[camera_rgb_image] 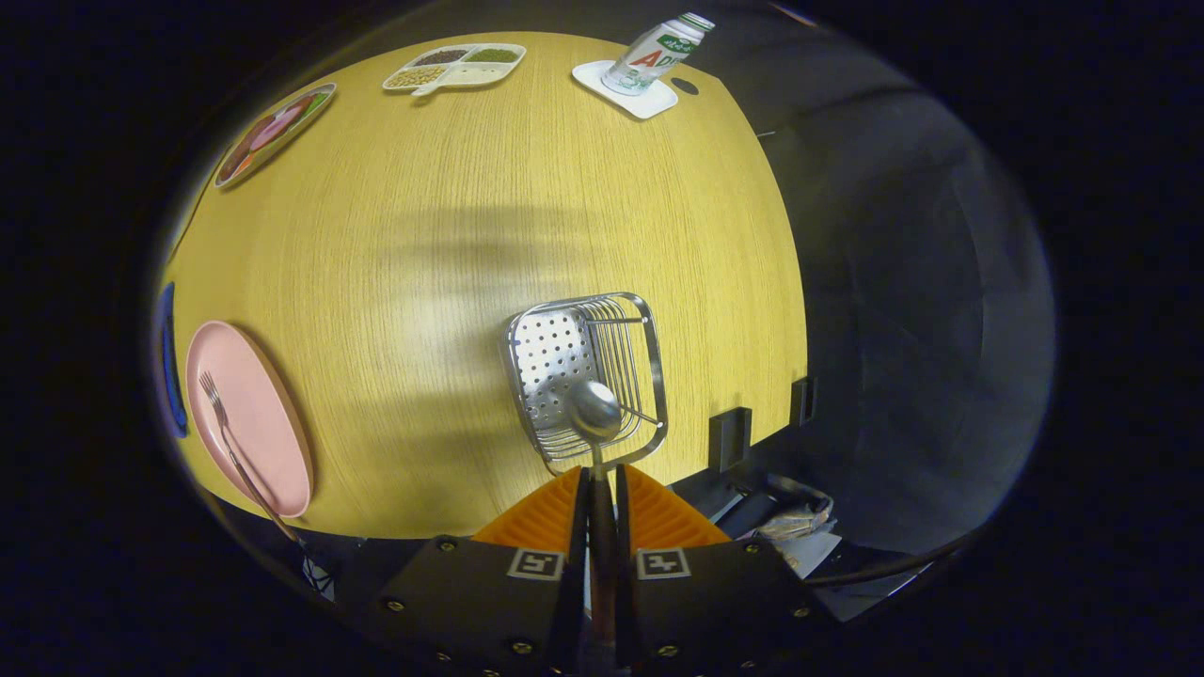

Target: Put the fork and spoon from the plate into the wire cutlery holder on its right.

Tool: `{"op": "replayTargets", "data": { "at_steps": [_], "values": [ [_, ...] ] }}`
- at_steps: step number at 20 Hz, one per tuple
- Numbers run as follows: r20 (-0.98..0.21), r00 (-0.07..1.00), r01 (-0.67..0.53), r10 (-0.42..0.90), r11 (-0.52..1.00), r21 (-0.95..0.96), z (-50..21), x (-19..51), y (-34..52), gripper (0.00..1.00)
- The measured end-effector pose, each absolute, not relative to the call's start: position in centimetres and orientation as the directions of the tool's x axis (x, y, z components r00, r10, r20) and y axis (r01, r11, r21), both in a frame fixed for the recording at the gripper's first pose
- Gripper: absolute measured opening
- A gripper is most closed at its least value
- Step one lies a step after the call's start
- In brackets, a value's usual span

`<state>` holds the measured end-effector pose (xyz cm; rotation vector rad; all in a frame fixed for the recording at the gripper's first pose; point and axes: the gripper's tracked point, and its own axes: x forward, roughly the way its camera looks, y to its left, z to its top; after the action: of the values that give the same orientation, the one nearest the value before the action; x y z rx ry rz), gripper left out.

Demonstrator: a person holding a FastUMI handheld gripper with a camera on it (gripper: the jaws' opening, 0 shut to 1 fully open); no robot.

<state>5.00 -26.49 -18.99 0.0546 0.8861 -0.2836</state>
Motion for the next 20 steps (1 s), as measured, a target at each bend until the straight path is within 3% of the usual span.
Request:
{"op": "replayTargets", "data": {
  "at_steps": [1,2,3,4,6,7,20],
  "values": [
    [-0.766,0.604,0.263,-0.22,0.962,-0.068,-18.7,5.0,-26.5,0.32],
    [-0.761,0.608,0.266,-0.224,0.962,-0.07,-18.4,4.8,-26.4,0.42],
    [-0.754,0.618,0.266,-0.222,0.962,-0.065,-18.2,4.9,-26.3,0.59],
    [-0.749,0.627,0.262,-0.214,0.963,-0.056,-17.9,4.9,-26.0,0.64],
    [-0.734,0.649,0.256,-0.202,0.966,-0.039,-17.8,5.2,-25.6,0.93],
    [-0.729,0.654,0.256,-0.202,0.966,-0.039,-17.4,5.0,-25.3,0.97],
    [-0.677,0.699,0.232,-0.231,0.968,-0.092,-14.2,4.2,-20.9,0.97]
  ]
}}
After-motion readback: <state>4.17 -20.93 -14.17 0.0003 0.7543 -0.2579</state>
